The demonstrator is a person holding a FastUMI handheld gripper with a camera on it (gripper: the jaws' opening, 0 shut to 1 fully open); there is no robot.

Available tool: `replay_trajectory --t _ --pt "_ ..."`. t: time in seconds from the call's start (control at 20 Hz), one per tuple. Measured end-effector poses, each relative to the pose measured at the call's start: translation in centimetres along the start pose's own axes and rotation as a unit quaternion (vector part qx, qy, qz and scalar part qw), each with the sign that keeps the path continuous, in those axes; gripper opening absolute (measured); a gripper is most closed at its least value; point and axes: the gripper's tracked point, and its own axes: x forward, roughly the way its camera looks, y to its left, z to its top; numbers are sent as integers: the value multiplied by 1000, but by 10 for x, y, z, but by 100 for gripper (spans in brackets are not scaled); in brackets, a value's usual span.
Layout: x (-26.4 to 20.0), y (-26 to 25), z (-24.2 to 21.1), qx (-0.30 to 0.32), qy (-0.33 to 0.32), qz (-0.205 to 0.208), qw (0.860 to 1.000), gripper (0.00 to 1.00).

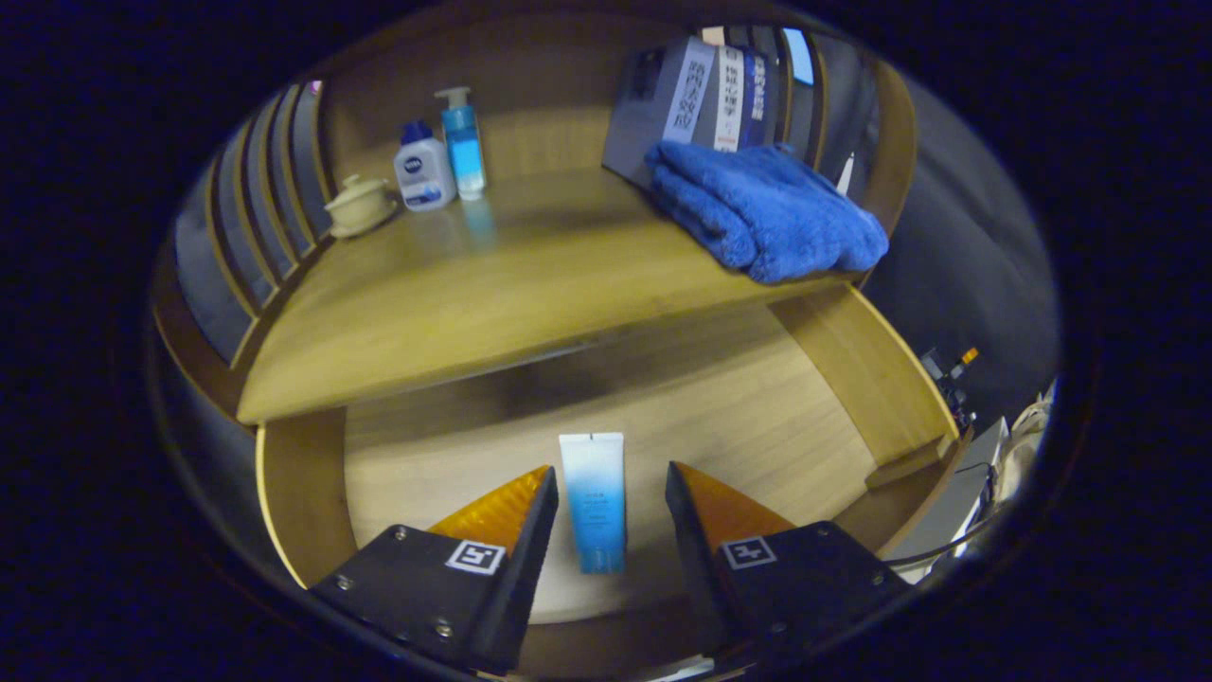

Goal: Pull open the drawer, take out the items inside it, and place them on the countertop above the cabinet.

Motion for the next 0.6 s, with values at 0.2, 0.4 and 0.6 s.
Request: replay_trajectory --t 0.2,0.4,0.6 --pt "24 3 -23 -5 69 3 998 68" --pt "34 5 -32 1 111 10 994 68" --pt "38 6 -32 -1 114 16 993 45"
